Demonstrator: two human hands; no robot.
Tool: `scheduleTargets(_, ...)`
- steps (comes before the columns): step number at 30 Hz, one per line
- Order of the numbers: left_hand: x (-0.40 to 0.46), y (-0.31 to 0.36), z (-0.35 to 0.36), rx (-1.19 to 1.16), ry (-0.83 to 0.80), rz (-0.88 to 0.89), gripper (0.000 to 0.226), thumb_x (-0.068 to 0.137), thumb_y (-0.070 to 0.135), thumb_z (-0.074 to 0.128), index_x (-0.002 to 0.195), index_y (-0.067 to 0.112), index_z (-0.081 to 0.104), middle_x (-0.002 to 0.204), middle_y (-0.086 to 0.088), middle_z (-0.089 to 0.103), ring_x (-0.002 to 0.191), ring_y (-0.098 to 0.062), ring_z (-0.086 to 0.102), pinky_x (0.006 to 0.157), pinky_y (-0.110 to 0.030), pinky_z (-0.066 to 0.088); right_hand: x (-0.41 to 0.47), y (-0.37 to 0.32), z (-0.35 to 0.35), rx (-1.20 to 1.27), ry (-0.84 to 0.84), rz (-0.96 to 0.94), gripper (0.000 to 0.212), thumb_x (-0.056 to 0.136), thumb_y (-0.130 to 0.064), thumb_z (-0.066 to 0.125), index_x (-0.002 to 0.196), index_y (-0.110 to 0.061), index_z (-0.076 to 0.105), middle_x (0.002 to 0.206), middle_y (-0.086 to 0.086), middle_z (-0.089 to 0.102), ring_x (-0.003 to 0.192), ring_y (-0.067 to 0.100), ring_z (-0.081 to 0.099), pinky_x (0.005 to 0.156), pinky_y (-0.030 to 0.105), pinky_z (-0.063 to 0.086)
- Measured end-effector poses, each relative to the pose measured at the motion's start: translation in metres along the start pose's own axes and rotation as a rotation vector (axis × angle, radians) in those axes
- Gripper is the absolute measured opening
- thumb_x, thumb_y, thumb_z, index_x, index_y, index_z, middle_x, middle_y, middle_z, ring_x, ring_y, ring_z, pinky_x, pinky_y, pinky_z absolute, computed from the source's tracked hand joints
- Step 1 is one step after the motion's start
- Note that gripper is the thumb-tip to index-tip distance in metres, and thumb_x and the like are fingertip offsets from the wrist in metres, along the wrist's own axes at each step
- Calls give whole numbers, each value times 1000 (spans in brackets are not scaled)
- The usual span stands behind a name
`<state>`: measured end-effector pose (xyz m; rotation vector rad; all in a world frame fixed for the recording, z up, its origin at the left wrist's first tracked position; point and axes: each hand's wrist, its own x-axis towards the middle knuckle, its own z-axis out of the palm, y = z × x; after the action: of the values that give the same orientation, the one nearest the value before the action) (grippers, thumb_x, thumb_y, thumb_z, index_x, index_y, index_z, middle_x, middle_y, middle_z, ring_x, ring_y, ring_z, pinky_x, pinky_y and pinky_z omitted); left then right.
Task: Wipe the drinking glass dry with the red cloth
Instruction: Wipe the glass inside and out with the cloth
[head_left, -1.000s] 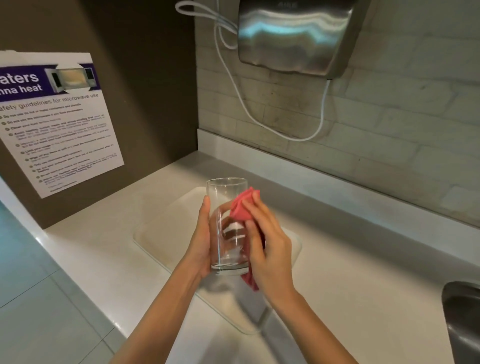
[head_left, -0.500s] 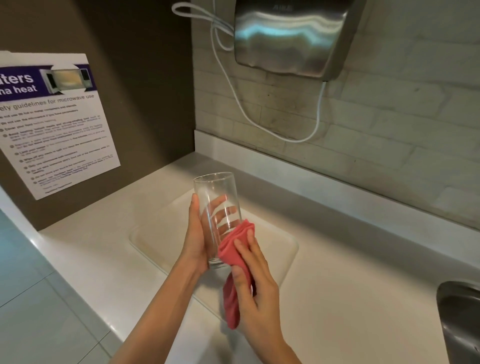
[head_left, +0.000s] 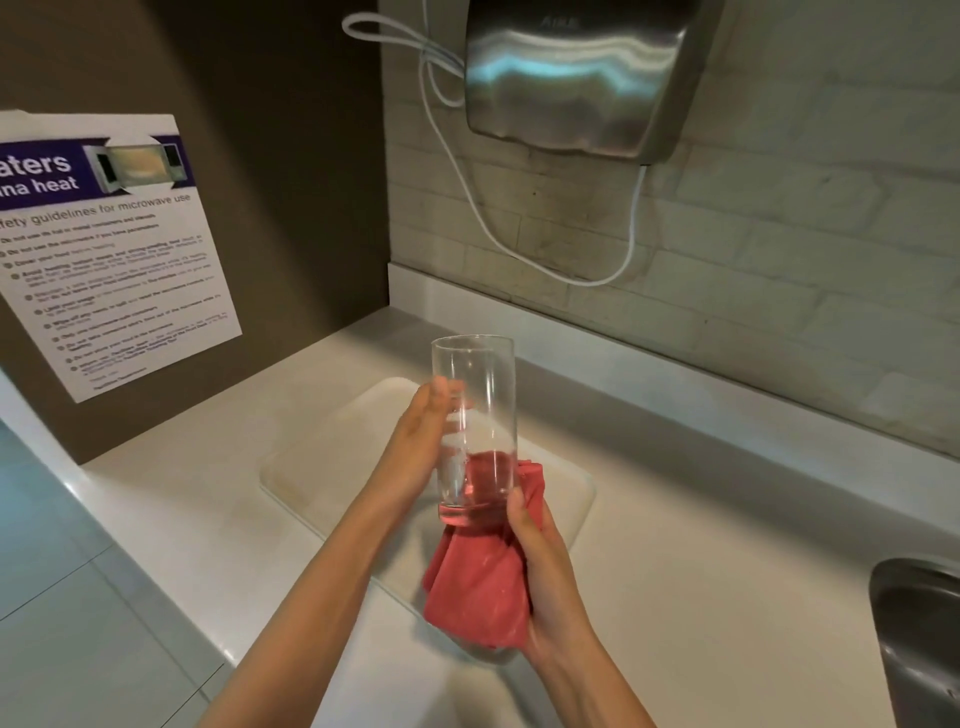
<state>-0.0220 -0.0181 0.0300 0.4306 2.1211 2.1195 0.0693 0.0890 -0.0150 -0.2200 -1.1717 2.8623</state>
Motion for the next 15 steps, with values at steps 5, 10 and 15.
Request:
scheduleTargets(5, -3, 19, -3, 80, 27, -75, 78, 55, 76, 63, 117, 37, 38, 108, 15, 55, 100, -4, 57, 68, -22, 48, 1, 3, 0, -253, 76, -178, 48, 74, -28, 72, 119, -15, 60, 116, 14, 68, 99, 29, 67, 85, 44, 55)
scheduleTargets(10, -2, 15, 4, -141, 213, -71, 77, 53, 57, 76, 117, 27, 44, 109, 1, 63, 94, -16, 65, 72, -33, 56, -3, 7, 7, -625, 71, -431, 43, 85, -31, 59, 127, -28, 52, 127, -10, 62, 118, 6, 55, 101, 25, 43)
scheduleTargets(15, 6, 0, -7, -492, 202, -278, 54, 60, 53, 71, 103, 24, 58, 110, -6, 67, 92, -25, 69, 68, -40, 59, -11, 8, 7, -727, 30, -504, 49, 90, -28, 46, 138, -21, 44, 141, -11, 48, 128, -2, 43, 102, 10, 34)
